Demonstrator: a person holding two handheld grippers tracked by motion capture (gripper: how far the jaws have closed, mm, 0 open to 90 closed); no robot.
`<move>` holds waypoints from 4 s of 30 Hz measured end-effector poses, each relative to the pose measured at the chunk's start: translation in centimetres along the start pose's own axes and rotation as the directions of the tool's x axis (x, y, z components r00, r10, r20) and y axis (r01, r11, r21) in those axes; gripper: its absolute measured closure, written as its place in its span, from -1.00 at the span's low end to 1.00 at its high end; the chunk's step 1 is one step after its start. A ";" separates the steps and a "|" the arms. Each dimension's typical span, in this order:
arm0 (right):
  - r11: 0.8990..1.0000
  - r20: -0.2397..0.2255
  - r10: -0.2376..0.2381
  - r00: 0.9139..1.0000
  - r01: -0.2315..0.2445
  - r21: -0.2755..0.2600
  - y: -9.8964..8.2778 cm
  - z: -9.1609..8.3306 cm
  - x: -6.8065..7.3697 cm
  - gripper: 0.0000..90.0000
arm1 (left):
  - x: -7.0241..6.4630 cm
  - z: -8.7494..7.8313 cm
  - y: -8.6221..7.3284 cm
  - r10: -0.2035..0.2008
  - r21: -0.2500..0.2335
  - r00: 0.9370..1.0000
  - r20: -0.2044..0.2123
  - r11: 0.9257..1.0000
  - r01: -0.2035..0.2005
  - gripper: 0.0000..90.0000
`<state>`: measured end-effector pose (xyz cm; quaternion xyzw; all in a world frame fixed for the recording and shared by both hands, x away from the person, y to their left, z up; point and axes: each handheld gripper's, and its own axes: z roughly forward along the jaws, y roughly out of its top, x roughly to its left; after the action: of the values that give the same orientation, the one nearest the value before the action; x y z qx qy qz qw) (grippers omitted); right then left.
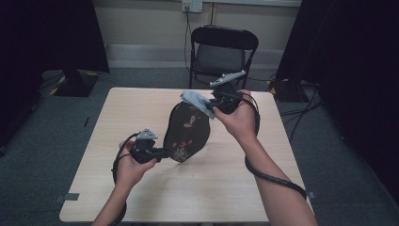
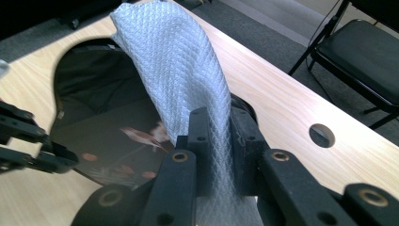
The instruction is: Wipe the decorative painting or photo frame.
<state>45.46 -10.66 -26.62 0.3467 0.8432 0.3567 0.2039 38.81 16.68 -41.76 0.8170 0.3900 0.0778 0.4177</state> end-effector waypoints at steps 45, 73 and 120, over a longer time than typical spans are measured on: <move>0.990 0.072 0.090 0.993 -0.097 0.101 -6.2 3.1 -3.0 0.79 | 0.0 0.0 -0.1 -0.003 -0.004 1.000 -0.001 1.000 0.003 0.75; 0.977 0.051 0.118 0.992 -0.125 0.171 -9.3 6.3 -2.6 0.79 | 0.0 -0.1 0.0 0.010 0.004 1.000 0.006 1.000 -0.010 0.75; 0.945 0.004 0.161 0.987 -0.155 0.289 -14.6 10.3 -1.1 0.79 | -0.3 -0.1 0.0 0.010 0.006 1.000 -0.002 1.000 -0.010 0.75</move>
<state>45.86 -14.12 -44.21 0.4356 0.8576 0.2486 0.1140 38.58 16.51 -41.64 0.8199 0.3866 0.0795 0.4146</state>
